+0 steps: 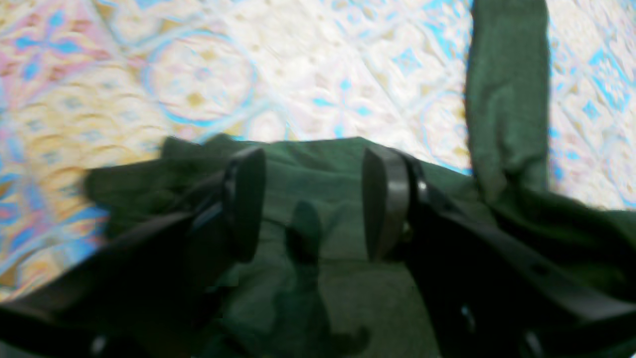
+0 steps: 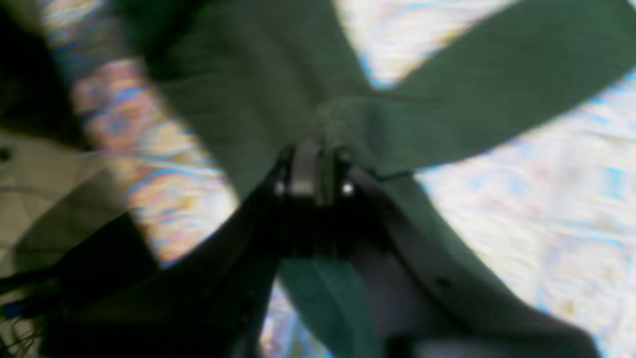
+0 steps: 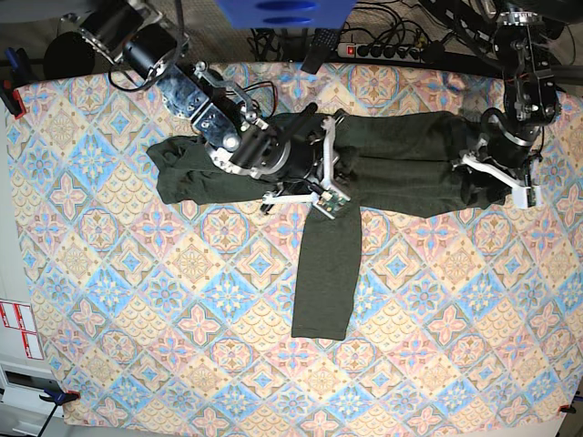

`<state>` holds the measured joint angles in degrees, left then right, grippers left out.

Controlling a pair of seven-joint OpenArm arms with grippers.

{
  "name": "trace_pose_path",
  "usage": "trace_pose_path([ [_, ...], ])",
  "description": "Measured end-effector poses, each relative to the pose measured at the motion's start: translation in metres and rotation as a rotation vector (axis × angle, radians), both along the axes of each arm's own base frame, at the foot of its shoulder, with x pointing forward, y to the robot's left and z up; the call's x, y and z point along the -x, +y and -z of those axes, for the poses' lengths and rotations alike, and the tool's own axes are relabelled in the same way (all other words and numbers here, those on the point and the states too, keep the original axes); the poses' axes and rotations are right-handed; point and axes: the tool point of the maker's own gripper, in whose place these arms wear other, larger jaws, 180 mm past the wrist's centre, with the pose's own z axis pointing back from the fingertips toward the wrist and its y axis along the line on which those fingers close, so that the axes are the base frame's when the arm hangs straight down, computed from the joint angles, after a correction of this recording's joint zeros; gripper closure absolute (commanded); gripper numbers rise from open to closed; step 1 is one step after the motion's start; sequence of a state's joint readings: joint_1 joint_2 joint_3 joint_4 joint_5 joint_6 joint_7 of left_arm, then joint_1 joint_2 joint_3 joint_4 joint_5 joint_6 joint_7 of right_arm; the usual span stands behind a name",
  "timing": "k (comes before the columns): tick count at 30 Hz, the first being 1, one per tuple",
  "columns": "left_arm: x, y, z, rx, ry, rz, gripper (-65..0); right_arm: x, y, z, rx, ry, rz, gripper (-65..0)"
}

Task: Fold the T-shirt properly
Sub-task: 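Grasp the hanging sleeve with the right gripper and fold it onto the shirt, then grasp the other sleeve with the left gripper and fold it onto the shirt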

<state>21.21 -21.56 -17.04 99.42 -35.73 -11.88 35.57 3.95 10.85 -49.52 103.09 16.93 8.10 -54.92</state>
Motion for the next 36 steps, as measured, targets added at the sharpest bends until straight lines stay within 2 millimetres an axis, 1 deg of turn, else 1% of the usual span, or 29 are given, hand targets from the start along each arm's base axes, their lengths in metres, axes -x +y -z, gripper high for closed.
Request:
trace_pose_path([
  [2,-0.001,-0.003,0.003,-0.038,0.007,0.023,-31.5,0.007,-0.003,0.006,0.012,0.023,-0.004,-18.0],
  [4,-0.004,-0.007,0.005,-0.068,0.015,0.044,-31.5,0.013,0.0,0.007,0.0,0.043,-0.013,-22.0],
  [5,-0.01,-0.014,0.005,-0.074,0.017,0.062,-31.5,0.013,-0.002,0.008,0.002,0.041,-0.015,-23.3],
  [6,-0.016,-0.02,0.002,-0.079,0.004,0.08,-31.5,0.011,-0.004,0.008,0.005,0.037,-0.014,-23.7],
  [9,-0.038,-0.037,-0.01,-0.097,-0.05,0.133,-31.5,-0.002,-0.017,0.007,0.019,0.019,0.027,-23.1],
  [12,-0.052,-0.047,-0.016,-0.128,-0.074,0.168,-31.5,-0.018,-0.039,0.008,0.025,0.015,0.124,-22.8],
  [14,-0.064,-0.052,-0.014,-0.132,-0.076,0.175,-31.5,-0.024,-0.054,0.01,0.021,0.03,0.177,-22.8],
  [16,-0.08,-0.062,-0.006,-0.122,-0.064,0.177,-31.5,-0.034,-0.074,0.01,0.011,0.038,0.264,-22.8],
  [19,-0.1,-0.075,0.011,-0.104,-0.007,0.179,-31.5,-0.048,-0.113,0.012,0.023,0.03,0.392,-22.8],
  [22,-0.117,-0.084,0.025,-0.102,0.027,0.177,-31.5,-0.04,-0.142,0.024,0.041,0.074,0.485,-22.9],
  [24,-0.129,-0.097,0.031,-0.098,0.038,0.195,-31.5,-0.034,-0.159,0.031,0.054,0.098,0.533,-23.0],
  [26,-0.14,-0.108,0.037,-0.094,0.055,0.202,-31.5,-0.033,-0.167,0.032,0.051,0.106,0.566,-23.1],
  [29,-0.158,-0.123,0.042,-0.073,0.042,0.2,-31.5,-0.034,-0.182,0.027,0.048,0.088,0.611,-23.1],
  [31,-0.167,-0.129,0.047,-0.07,0.037,0.198,-31.5,-0.034,-0.189,0.023,0.048,0.077,0.629,-23.1],
  [34,-0.173,-0.137,0.061,-0.063,0.066,0.192,-31.5,-0.031,-0.196,0.021,0.045,0.074,0.654,-23.1],
  [36,-0.178,-0.145,0.068,-0.059,0.068,0.194,-31.5,-0.03,-0.201,0.021,0.048,0.074,0.669,-23.1],
])
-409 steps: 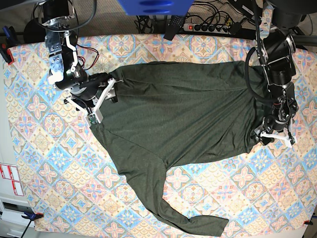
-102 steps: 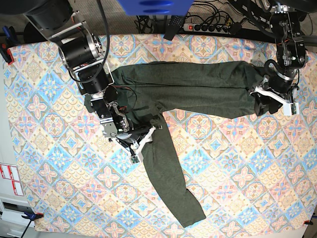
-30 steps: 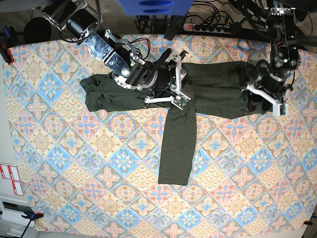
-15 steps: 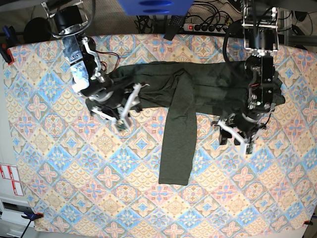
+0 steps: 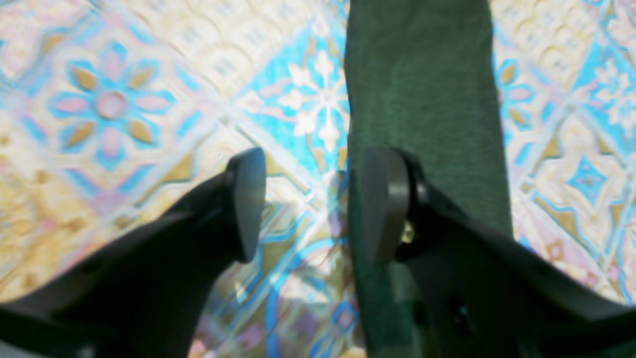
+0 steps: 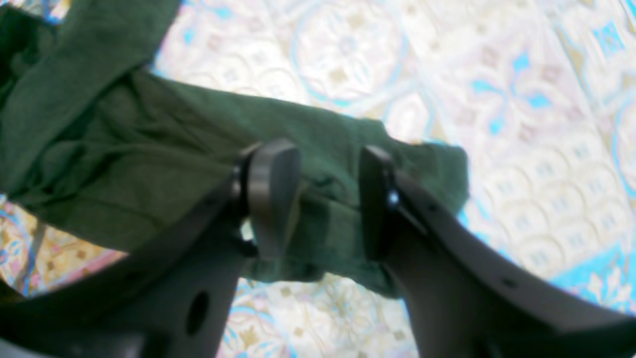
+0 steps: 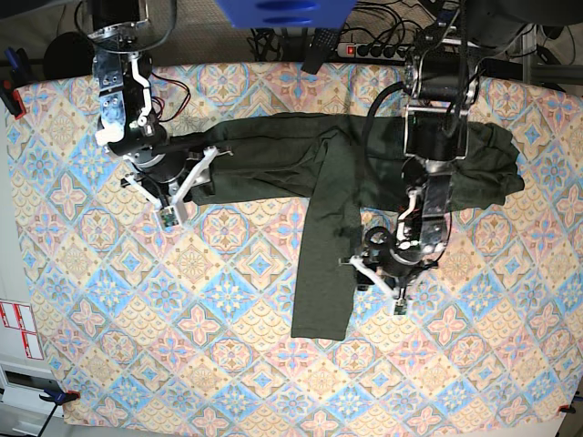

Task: Fold the T-shirt properly
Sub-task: 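Grasp the other sleeve with the left gripper and fold it onto the shirt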

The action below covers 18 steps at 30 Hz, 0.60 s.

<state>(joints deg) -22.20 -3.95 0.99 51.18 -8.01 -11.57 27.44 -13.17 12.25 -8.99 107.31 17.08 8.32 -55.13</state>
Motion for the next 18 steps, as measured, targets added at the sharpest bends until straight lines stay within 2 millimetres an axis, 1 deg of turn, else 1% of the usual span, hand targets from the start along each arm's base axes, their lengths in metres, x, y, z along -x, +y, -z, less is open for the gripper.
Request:
trace_pose_path([
  [2,-0.006,-0.01,0.006,0.008,0.005,0.006,-31.5,0.001,-0.002,-0.001,-0.001,-0.001,0.008,-23.1],
  [4,-0.013,-0.017,0.007,0.017,-0.006,0.012,-31.5,0.005,-0.005,0.002,0.002,0.008,0.015,-23.1],
  [7,-0.019,-0.02,0.011,0.028,-0.014,0.004,-31.5,0.008,-0.01,0.004,0.006,0.018,0.027,-23.1],
  [11,-0.015,-0.018,0.027,0.029,0.026,-0.012,-31.5,0.006,-0.018,0.002,0.011,0.008,0.052,-23.2],
  [15,-0.01,-0.022,0.033,0.037,0.033,-0.011,-30.9,0.009,-0.018,0.004,0.009,0.019,0.052,-23.0],
  [18,-0.01,-0.036,0.031,0.057,0.031,0.001,-30.7,0.007,-0.018,0.003,0.011,0.015,0.052,-22.9],
])
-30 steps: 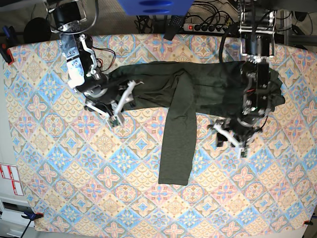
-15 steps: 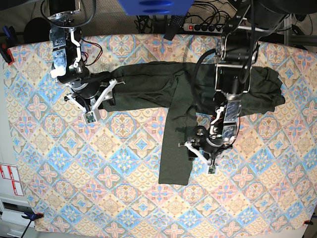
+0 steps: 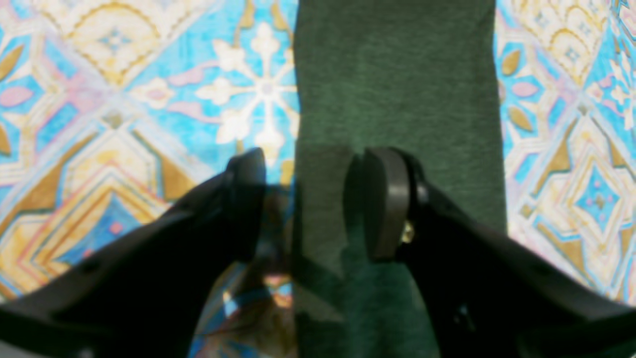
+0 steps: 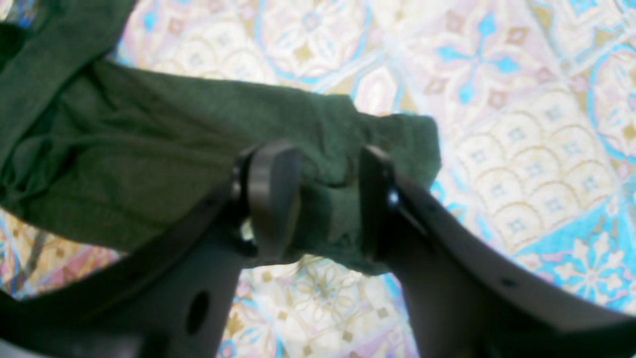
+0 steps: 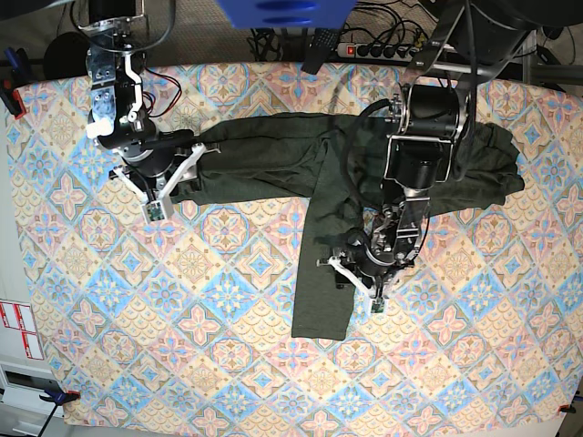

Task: Fold the T-shirt properly
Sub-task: 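Grasp the other sleeve with the left gripper and fold it onto the shirt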

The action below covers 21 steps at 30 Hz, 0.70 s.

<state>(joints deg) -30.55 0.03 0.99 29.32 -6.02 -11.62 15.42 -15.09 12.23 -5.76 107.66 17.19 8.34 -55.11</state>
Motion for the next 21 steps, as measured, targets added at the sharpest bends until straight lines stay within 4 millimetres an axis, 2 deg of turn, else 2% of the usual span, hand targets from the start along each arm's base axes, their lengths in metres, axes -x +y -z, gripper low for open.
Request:
trace_pose_path([
  [2,0.002,-0.01,0.0,0.015,0.004,0.011,-27.7,0.001,0.001,0.001,-0.003,0.004,-0.001,-22.9],
  [5,0.007,-0.025,0.003,0.037,0.009,0.026,-17.4,0.0,0.002,-0.004,-0.003,-0.009,-0.004,-22.9],
  [9,0.011,-0.026,0.006,0.047,0.008,0.021,-7.3,-0.002,0.002,-0.007,-0.005,-0.022,-0.005,-22.9],
  [11,0.011,-0.023,0.007,0.042,0.011,0.019,0.0,-0.001,0.002,-0.006,-0.003,-0.016,-0.005,-22.9],
  [15,0.01,-0.02,0.006,0.037,0.01,0.015,0.0,-0.001,0.002,-0.007,-0.004,-0.019,-0.006,-22.9],
  [17,0.011,-0.007,-0.001,0.016,-0.024,0.004,0.0,-0.001,0.002,-0.007,-0.003,-0.019,-0.005,-22.9],
  [21,0.017,0.033,-0.03,-0.047,-0.156,-0.029,0.0,-0.002,0.002,-0.007,-0.004,-0.02,-0.005,-22.9],
])
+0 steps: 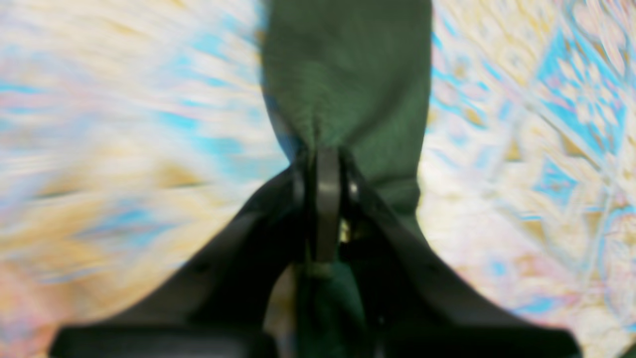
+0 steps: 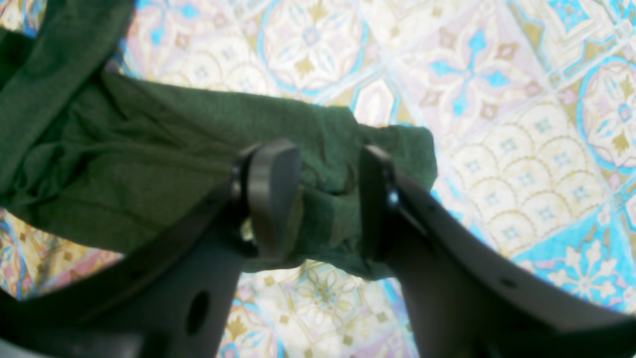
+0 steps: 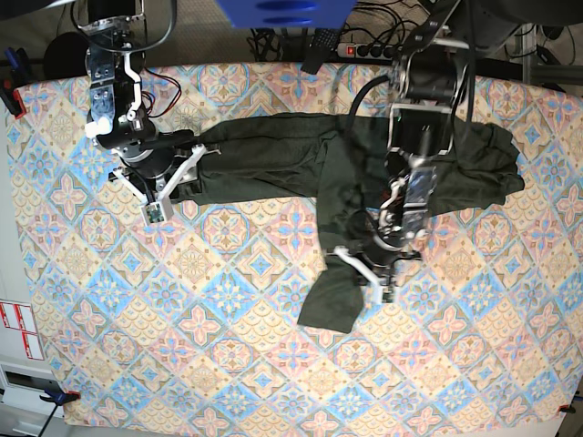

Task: Fold the T-shirt properly
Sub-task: 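Grasp the other sleeve with the left gripper and fold it onto the shirt, then raise the left gripper back to the shirt's end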

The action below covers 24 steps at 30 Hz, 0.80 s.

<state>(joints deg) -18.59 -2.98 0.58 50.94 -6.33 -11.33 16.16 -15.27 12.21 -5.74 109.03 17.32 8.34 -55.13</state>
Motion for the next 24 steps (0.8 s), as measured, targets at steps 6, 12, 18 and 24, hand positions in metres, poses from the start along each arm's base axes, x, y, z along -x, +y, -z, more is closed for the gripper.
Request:
trace_pose_path([
  [6,0.022,0.037,-0.037,-0.069,-0.102,-0.019,0.0,-0.001,0.001,-0.001,-0.001,-0.003,-0.003,-22.9],
  [12,0.066,0.096,-0.062,-0.107,-0.15,-0.164,0.0,0.001,0.003,0.0,-0.003,0.0,-0.008,-22.9],
  [18,0.11,0.13,-0.101,-0.179,-0.232,-0.234,0.0,0.001,0.003,0.001,-0.002,0.003,-0.01,-22.9],
  [24,0.152,0.155,-0.114,-0.246,-0.228,-0.291,0.0,0.002,0.004,0.001,-0.006,0.004,-0.011,-22.9],
])
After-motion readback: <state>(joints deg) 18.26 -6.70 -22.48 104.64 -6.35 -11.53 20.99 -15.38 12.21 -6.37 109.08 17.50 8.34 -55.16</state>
